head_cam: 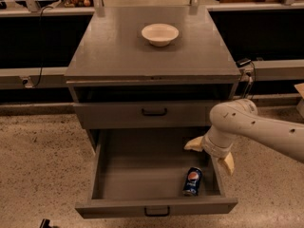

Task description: Pick pepsi can from middle drawer and place on counter

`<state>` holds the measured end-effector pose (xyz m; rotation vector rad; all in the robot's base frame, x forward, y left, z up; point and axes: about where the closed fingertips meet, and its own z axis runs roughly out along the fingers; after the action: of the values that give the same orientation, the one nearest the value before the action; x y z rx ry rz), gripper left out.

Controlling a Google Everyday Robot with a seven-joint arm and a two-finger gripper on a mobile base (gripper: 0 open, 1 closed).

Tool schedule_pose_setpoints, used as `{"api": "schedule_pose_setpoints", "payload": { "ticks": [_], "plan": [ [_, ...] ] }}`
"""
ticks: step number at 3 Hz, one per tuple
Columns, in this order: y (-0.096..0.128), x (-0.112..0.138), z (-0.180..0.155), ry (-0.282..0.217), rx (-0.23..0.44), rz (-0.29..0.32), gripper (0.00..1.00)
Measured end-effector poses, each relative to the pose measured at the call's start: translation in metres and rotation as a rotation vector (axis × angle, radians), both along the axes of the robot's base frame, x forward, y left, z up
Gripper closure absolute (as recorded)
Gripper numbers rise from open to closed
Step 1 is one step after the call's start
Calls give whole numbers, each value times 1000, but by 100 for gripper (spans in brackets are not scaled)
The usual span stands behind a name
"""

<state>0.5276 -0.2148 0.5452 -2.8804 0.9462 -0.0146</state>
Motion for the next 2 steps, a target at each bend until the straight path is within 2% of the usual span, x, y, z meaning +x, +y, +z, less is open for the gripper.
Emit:
{"api": "schedule_pose_setpoints", "payload": {
  "ticks": [1, 2],
  "plan": [
    [17, -2, -27, 24, -10, 88, 0],
    [34, -3, -63, 27, -21, 166, 0]
  ]
}}
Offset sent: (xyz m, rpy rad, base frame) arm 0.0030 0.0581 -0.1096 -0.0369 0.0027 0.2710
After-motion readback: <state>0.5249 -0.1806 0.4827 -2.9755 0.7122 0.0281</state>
